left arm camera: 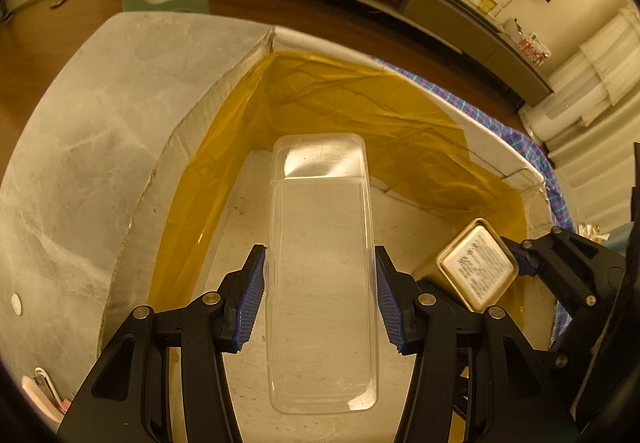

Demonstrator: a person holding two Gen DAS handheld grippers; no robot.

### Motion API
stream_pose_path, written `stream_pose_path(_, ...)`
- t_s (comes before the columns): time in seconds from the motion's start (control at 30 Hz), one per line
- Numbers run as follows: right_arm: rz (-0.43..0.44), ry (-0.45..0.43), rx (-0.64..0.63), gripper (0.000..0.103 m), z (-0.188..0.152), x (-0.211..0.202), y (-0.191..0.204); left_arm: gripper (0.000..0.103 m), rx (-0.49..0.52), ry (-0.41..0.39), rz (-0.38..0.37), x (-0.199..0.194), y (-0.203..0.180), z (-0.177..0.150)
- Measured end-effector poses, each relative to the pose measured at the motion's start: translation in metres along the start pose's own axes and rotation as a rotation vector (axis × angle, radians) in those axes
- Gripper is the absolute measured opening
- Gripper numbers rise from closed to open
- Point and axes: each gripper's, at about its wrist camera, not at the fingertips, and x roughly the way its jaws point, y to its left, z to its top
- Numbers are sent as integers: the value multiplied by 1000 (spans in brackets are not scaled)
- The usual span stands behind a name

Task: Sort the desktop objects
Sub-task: 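Lower both into the white box, open the right tool then the left tool, then move both open tools back over the items on the plaid cloth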

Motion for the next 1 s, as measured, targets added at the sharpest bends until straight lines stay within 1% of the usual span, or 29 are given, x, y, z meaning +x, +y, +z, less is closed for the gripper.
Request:
stream_pose_path(0.13, 6, -7, 18, 57, -4, -6, -1, 55, -6, 32, -20, 5, -1, -1)
stream_pose_path(0.2, 6, -13, 24, 63, -6, -11, -3, 55, 2, 35, -20, 4, 1, -1)
stream_pose_path(0.33, 19, -17, 30, 63, -14, -22, -7, 55, 22, 38, -33, 0, -3, -1)
stream_pose_path(0.4, 27, -19, 30, 63, -16, -27, -8, 55, 24, 39, -23, -3, -4, -1)
stream_pose_path(0.47, 37, -24, 33, 63, -20, -33, -7, 58, 45, 3, -41, -8, -7, -1)
stream_pose_path(0.5, 43, -28, 37, 63, -22, -36, -6, 57, 33, 15, -21, -4, -5, 0)
stream_pose_path(0.53, 48, -28, 43, 63, -24, -38, -6, 57, -12, 48, -13, -2, 0, -1)
stream_pose_path(0.57, 51, -30, 48, 63, -25, -41, -5, 57, -16, 47, -41, -6, -1, -2)
stream_pose_path(0.6, 57, -33, 49, 63, -23, -41, -5, 57, 32, 7, -59, -15, -8, -1)
stream_pose_path(0.63, 62, -35, 48, 63, -24, -43, -4, 58, 43, -6, -36, -17, -9, -1)
stream_pose_path(0.67, 62, -36, 47, 63, -24, -45, -3, 57, 21, 4, -36, -17, -6, -1)
stream_pose_path(0.7, 61, -38, 46, 63, -24, -46, -2, 57, -6, 20, -83, -19, -3, -1)
stream_pose_path(0.73, 63, -41, 44, 63, -24, -49, 0, 58, 8, 12, -97, -21, -4, -1)
stream_pose_path(0.77, 75, -44, 37, 63, -24, -50, 0, 58, 27, 1, -72, -22, -6, -1)
stream_pose_path(0.8, 74, -46, 33, 63, -25, -53, 2, 58, 24, 1, -44, -22, -5, -2)
stream_pose_path(0.87, 75, -53, 24, 63, -28, -59, 6, 57, 3, 7, -53, -25, -2, -5)
stream_pose_path(0.97, 65, -65, 0, 63, -35, -67, 13, 57, 52, -48, -16, -46, -9, -12)
stream_pose_path(1.0, 59, -68, -10, 63, -36, -69, 16, 57, 68, -72, 8, -56, -11, -17)
